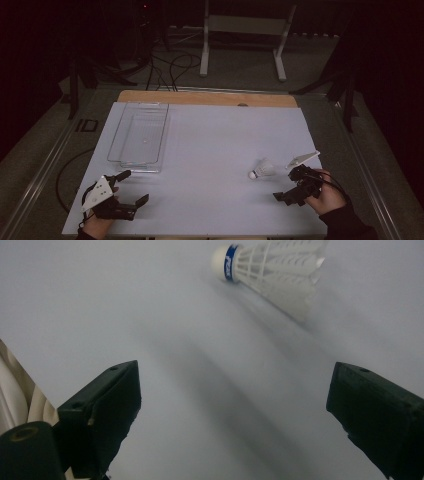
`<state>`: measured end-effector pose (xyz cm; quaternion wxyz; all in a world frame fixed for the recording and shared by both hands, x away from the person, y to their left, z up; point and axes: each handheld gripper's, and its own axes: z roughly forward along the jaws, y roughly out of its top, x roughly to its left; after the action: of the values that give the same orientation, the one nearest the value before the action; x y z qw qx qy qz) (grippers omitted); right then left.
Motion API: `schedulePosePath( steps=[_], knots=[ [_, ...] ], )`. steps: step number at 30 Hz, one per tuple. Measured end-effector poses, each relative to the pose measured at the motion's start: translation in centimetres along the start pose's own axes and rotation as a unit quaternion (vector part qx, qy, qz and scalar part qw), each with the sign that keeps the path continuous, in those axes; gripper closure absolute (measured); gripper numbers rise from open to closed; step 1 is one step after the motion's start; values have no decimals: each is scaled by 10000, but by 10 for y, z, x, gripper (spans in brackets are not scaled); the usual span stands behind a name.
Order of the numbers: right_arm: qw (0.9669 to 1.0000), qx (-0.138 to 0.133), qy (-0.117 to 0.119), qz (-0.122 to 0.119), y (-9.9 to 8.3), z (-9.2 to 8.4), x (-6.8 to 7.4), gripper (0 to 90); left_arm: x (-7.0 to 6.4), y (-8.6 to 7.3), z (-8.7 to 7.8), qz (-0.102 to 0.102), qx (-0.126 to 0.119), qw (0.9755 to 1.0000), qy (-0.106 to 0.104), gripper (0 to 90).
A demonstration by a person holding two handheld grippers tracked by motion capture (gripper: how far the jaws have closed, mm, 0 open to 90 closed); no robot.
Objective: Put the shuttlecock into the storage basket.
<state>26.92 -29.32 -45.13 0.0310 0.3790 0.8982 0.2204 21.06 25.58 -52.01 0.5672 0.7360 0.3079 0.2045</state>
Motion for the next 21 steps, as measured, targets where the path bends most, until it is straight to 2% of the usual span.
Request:
schedulePosePath(
  steps=[6, 14, 21],
  knots=[
    [9998, 172, 27, 53, -1, 6, -3, 73, 0, 0, 0, -6, -10, 10000, -1, 1],
    [9982, 521, 118, 270, -4, 14, -11, 84, 0, 0, 0, -11, -17, 10000, -15, 1],
    [9972, 679, 170, 280, -5, 19, -15, 101, 0, 0, 0, -35, -6, 10000, -32, 1]
  ],
)
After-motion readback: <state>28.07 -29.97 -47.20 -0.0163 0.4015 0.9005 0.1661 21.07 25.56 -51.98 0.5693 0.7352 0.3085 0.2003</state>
